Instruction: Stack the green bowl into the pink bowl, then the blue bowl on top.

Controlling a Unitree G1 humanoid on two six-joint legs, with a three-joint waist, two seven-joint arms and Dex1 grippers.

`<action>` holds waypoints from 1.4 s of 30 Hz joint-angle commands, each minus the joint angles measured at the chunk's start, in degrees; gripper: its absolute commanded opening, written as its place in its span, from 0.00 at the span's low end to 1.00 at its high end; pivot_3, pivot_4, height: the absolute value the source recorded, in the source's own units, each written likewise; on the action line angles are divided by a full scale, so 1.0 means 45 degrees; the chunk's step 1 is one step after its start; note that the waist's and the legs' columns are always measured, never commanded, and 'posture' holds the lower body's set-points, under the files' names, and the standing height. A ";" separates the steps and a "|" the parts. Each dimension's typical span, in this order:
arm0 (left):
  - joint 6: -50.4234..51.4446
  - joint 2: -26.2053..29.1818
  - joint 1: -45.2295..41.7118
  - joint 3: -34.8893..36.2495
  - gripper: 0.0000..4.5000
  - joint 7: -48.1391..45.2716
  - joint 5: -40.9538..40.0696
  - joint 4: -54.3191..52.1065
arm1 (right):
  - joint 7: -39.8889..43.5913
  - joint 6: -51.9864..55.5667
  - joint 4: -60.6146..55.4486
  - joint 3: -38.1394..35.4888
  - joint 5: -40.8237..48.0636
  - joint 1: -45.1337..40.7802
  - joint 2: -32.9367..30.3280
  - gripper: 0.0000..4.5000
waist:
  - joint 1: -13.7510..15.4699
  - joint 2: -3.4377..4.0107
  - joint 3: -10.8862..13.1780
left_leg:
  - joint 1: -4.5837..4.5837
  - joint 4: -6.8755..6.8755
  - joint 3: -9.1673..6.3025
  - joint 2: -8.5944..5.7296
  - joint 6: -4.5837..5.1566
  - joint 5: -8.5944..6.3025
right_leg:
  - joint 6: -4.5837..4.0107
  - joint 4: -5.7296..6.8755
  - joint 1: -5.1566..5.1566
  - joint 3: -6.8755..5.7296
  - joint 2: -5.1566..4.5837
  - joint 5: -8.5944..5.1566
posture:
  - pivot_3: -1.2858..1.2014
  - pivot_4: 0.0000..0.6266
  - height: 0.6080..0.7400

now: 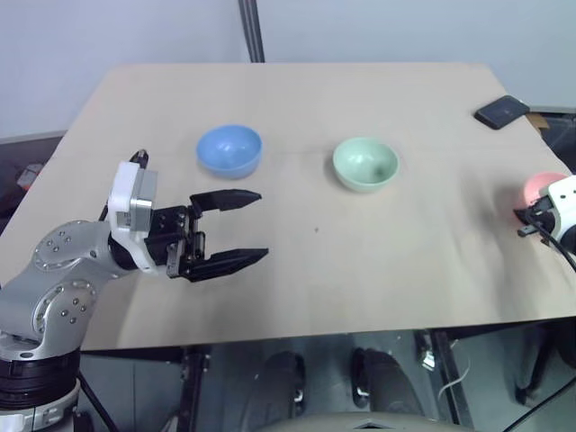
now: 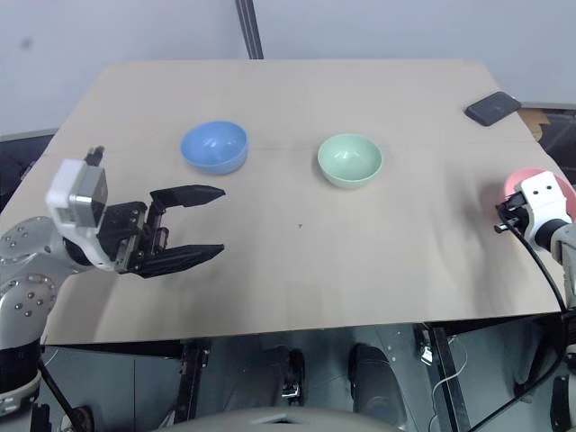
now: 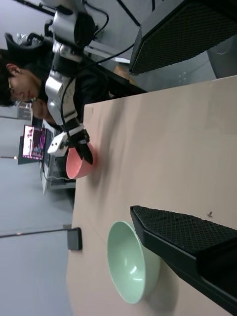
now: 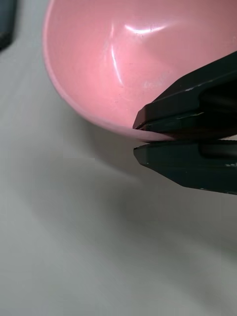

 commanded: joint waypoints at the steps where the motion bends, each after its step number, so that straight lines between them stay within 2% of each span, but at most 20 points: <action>1: -0.0341 -0.0174 0.0412 0.0342 1.00 0.0670 0.0537 -0.0145 | 0.1521 0.0770 -0.4263 0.0534 0.2051 0.0419 0.0359 0.01 | -0.0042 0.0006 0.0003 | 0.0000 -0.0001 0.0000 0.0006 -0.0002 0.0001 | 0.0000 0.0002 -0.0002 0.0003 0.0001 0.0000 | 0.52 0.24 0.99; 4: -0.0564 -0.0294 0.1123 0.0525 1.00 0.1468 0.1478 0.0222 | 0.1328 0.2406 -0.7274 0.2199 0.2966 0.0285 0.1212 0.01 | -0.0075 0.0006 0.0003 | 0.0011 -0.0001 0.0009 0.0042 -0.0012 0.0004 | -0.0001 0.0004 0.0000 0.0008 0.0018 0.0001 | 0.52 0.24 0.99; 7: -0.0548 -0.0380 0.1624 0.0780 1.00 0.2160 0.1964 0.0415 | 0.1330 0.3071 -0.8757 0.4331 0.2740 -0.0157 0.1931 0.01 | 0.0059 0.0001 0.0004 | 0.0005 -0.0001 -0.0011 0.0048 -0.0023 0.0007 | -0.0024 0.0006 -0.0002 -0.0018 0.0019 -0.0012 | 0.52 0.24 0.99; 10: -0.0546 -0.0367 0.1874 0.1000 1.00 0.2488 0.2200 0.0518 | 0.1555 0.3291 -0.8788 0.5512 0.2603 -0.0708 0.2382 0.01 | 0.0272 -0.0002 0.0005 | -0.0014 0.0000 -0.0030 0.0020 -0.0019 0.0004 | -0.0053 -0.0004 -0.0004 -0.0046 -0.0015 -0.0028 | 0.52 0.24 0.99; 14: -0.0682 -0.0310 0.2393 0.1292 1.00 0.2550 0.2453 0.0387 | 0.2026 0.2459 -0.6789 0.7944 0.0819 -0.2173 0.3182 0.01 | 0.0278 -0.0011 0.0000 | -0.0015 0.0002 -0.0033 -0.0008 -0.0012 0.0001 | -0.0054 -0.0012 -0.0001 -0.0060 -0.0047 -0.0025 | 0.52 0.24 0.99; 18: -0.0604 -0.0348 0.2680 0.1421 1.00 0.2712 0.2301 0.0001 | 0.2437 0.2113 -0.5853 0.8278 0.0456 -0.2791 0.3484 0.35 | 0.0328 -0.0006 0.0003 | -0.0021 0.0000 -0.0056 -0.0007 -0.0017 0.0003 | -0.0057 -0.0005 -0.0002 -0.0095 -0.0045 -0.0026 | 0.52 0.24 0.99; 20: -0.0544 -0.0367 0.2851 0.1527 1.00 0.2780 0.2184 -0.0151 | 0.2617 0.1918 -0.5996 0.8121 0.0412 -0.2824 0.3408 0.58 | 0.0312 -0.0007 0.0003 | -0.0027 0.0000 -0.0058 -0.0010 -0.0017 0.0003 | -0.0057 -0.0010 0.0000 -0.0099 -0.0050 -0.0026 | 0.52 0.24 0.99; 23: -0.0558 -0.0392 0.3005 0.1626 1.00 0.2880 0.2132 -0.0234 | 0.2782 0.2338 -0.6956 0.6989 0.1410 -0.2751 0.3307 0.89 | 0.0286 -0.0005 0.0004 | -0.0027 0.0000 -0.0056 -0.0010 -0.0018 0.0003 | -0.0055 -0.0016 0.0000 -0.0098 -0.0050 -0.0025 | 0.52 0.24 0.99; 26: -0.0534 -0.0464 0.3060 0.1685 1.00 0.3012 0.2079 -0.0296 | 0.2640 0.3289 -0.7617 0.5163 0.3201 -0.3193 0.3466 0.89 | 0.0295 -0.0003 0.0007 | -0.0023 -0.0001 -0.0058 -0.0007 -0.0019 0.0003 | -0.0055 -0.0014 0.0001 -0.0100 -0.0049 -0.0025 | 0.52 0.24 0.99; 28: -0.0528 -0.0552 0.3060 0.1692 1.00 0.3164 0.2081 -0.0312 | 0.2501 0.3601 -0.7339 0.4312 0.3662 -0.3800 0.3388 0.89 | 0.0288 -0.0002 0.0008 | -0.0023 -0.0001 -0.0059 -0.0007 -0.0019 0.0002 | -0.0055 -0.0013 0.0003 -0.0099 -0.0053 -0.0025 | 0.52 0.24 0.99; 31: -0.0563 -0.0644 0.2918 0.1510 1.00 0.3339 0.2161 -0.0247 | 0.2279 0.2105 -0.4909 0.4293 0.2100 -0.5102 0.3021 0.89 | 0.0259 -0.0005 0.0005 | -0.0015 -0.0001 -0.0056 -0.0011 -0.0019 0.0000 | -0.0056 -0.0012 0.0005 -0.0096 -0.0060 -0.0024 | 0.52 0.24 0.99; 34: -0.0599 -0.0694 0.2791 0.1407 1.00 0.3448 0.2228 -0.0229 | 0.2408 -0.1099 -0.1455 0.5277 -0.0302 -0.6191 0.2540 0.89 | 0.0283 -0.0005 0.0005 | -0.0016 -0.0001 -0.0056 -0.0016 -0.0018 0.0001 | -0.0058 -0.0009 0.0003 -0.0101 -0.0053 -0.0024 | 0.52 0.24 0.99; 39: -0.0529 -0.0668 0.2892 0.1603 1.00 0.3512 0.2096 -0.0389 | 0.2685 -0.5089 0.3891 0.6348 -0.2474 -0.7732 0.2992 0.89 | 0.0129 -0.0004 0.0012 | -0.0026 -0.0004 -0.0040 -0.0024 -0.0012 0.0003 | -0.0056 -0.0024 -0.0001 -0.0085 -0.0041 -0.0024 | 0.52 0.24 0.99; 42: -0.0447 -0.0748 0.3260 0.1928 1.00 0.3734 0.1951 -0.0750 | 0.3334 -0.6701 0.5804 0.6779 -0.3074 -0.8248 0.3365 0.89 | -0.0039 0.0005 0.0024 | -0.0040 -0.0020 -0.0045 -0.0017 -0.0013 0.0004 | -0.0010 -0.0033 -0.0012 -0.0086 -0.0038 0.0003 | 0.52 0.24 0.99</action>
